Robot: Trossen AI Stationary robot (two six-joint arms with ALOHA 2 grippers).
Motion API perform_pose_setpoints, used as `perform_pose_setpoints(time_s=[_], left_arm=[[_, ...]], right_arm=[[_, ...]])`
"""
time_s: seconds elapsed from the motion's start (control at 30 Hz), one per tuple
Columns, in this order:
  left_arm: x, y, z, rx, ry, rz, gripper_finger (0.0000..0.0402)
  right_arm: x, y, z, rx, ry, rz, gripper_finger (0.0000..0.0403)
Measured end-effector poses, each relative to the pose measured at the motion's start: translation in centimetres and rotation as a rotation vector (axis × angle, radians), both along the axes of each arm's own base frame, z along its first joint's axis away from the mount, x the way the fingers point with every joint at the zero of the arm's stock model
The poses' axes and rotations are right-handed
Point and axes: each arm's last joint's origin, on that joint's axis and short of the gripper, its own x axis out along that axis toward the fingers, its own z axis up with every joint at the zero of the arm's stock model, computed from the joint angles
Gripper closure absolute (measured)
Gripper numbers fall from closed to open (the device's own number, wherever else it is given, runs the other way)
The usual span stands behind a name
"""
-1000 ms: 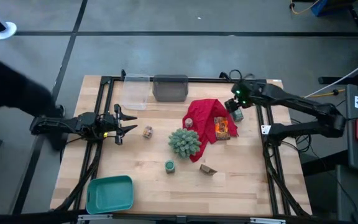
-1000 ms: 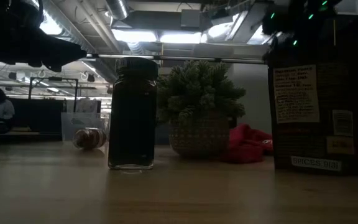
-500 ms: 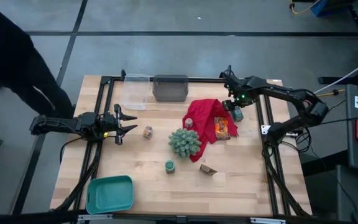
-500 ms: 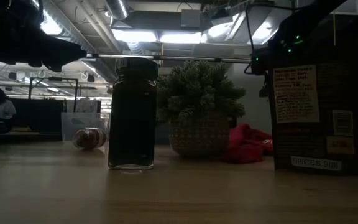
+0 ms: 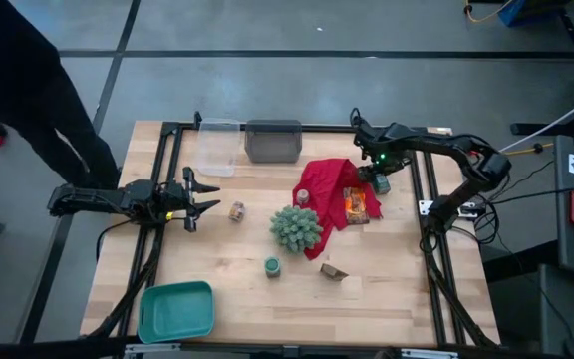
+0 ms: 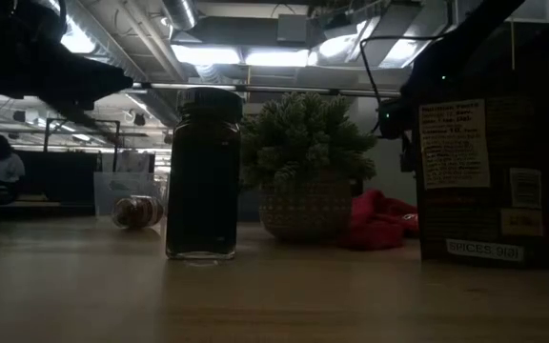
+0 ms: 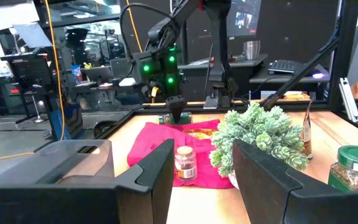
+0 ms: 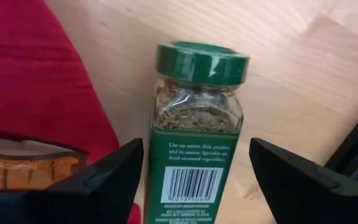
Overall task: Sort spices by type
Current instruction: Put the top green spice bottle into the black bin
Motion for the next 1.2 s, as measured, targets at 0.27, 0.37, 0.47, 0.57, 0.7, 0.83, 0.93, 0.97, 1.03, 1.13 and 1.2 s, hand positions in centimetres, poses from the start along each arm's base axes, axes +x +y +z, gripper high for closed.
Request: perform_pose_setpoints(time_s=[0.27,0.37,0.47,0.57,0.7,0.83,0.93,0.97,1.03,1.13,1.2], left_arm=[[0.0,0.0,0.0,0.000,0.000,0.000,0.0253],[0.0,0.0,0.0,0.000,0.000,0.000,0.0253],[0.0,0.0,0.0,0.000,0.000,0.000,0.0253],[0.0,0.0,0.0,0.000,0.000,0.000,0.0253],[0.0,0.0,0.0,0.000,0.000,0.000,0.0253],[0.0,0.0,0.0,0.000,0.000,0.000,0.0253],[0.0,0.0,0.0,0.000,0.000,0.000,0.0253],[0.0,0.0,0.0,0.000,0.000,0.000,0.0253],[0.0,0.0,0.0,0.000,0.000,0.000,0.0253],[0.0,0.0,0.0,0.000,0.000,0.000,0.0253],[0.0,0.0,0.0,0.000,0.000,0.000,0.0253]], right_arm=[[0.2,-0.2,-0.6,0.008,0.007,0.028,0.0161],[0.4,-0.3,-0.5,-0.007,-0.011,0.030,0.0196],[0.5,-0.4,-0.5,-0.020,-0.024,0.041,0.0199],[0.6,-0.5,-0.5,-0.026,-0.032,0.057,0.0199],[0.9,-0.8,-0.5,-0.069,-0.049,0.085,0.0191],[1.3,-1.3,-0.5,-0.123,-0.085,0.097,0.0184],[1.6,-1.5,-0.5,-0.147,-0.110,0.108,0.0196],[1.7,-1.6,-0.4,-0.154,-0.118,0.108,0.0198],[1.8,-1.6,-0.4,-0.163,-0.127,0.111,0.0198],[1.8,-1.6,-0.3,-0.168,-0.135,0.120,0.0194],[1.8,-1.7,0.1,-0.175,-0.142,0.124,0.0188]])
